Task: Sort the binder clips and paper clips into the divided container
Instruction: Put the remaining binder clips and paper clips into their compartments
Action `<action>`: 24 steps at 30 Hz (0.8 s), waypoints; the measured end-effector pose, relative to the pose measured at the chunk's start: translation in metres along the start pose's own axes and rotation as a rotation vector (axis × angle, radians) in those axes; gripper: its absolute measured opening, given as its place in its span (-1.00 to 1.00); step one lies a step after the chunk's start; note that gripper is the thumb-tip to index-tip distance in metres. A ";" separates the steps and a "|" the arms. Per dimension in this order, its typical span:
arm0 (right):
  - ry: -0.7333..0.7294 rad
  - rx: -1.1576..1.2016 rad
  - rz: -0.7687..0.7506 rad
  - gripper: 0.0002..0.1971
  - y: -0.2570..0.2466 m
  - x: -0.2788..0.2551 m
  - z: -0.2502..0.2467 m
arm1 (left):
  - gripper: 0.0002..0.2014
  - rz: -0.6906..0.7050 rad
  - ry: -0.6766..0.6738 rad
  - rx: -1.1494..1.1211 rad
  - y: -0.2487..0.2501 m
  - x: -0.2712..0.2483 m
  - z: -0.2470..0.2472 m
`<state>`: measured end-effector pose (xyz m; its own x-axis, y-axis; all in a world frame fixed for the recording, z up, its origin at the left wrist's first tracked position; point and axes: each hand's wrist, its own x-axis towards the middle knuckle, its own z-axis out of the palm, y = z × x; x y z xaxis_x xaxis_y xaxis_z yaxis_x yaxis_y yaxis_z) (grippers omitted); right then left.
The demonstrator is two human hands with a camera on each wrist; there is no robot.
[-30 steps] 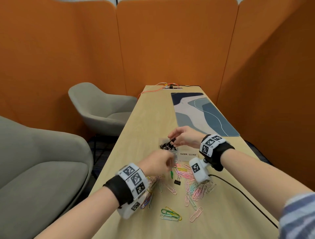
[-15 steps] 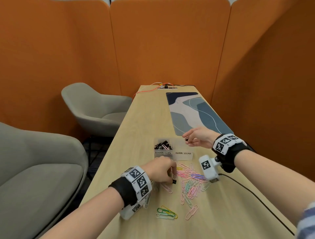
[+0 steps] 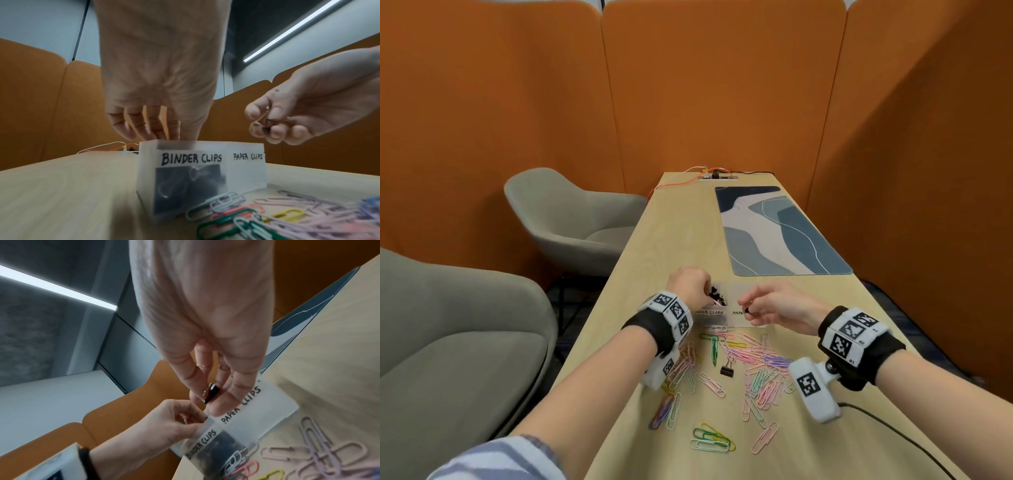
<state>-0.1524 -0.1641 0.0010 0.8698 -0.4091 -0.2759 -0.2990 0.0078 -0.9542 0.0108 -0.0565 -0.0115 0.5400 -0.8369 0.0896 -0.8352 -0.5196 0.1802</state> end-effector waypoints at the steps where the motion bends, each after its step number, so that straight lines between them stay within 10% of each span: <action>1: -0.003 -0.006 0.000 -0.77 0.002 -0.002 -0.001 | -0.79 -0.002 -0.011 0.009 0.001 0.001 -0.001; 24: 0.138 -0.069 -0.022 -0.77 0.003 -0.018 -0.022 | -0.80 0.100 -0.128 0.002 -0.003 0.005 -0.047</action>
<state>-0.1776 -0.1766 0.0056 0.8159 -0.5298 -0.2316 -0.3104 -0.0633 -0.9485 0.0215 -0.0512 0.0347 0.4368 -0.8994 -0.0183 -0.8843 -0.4330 0.1748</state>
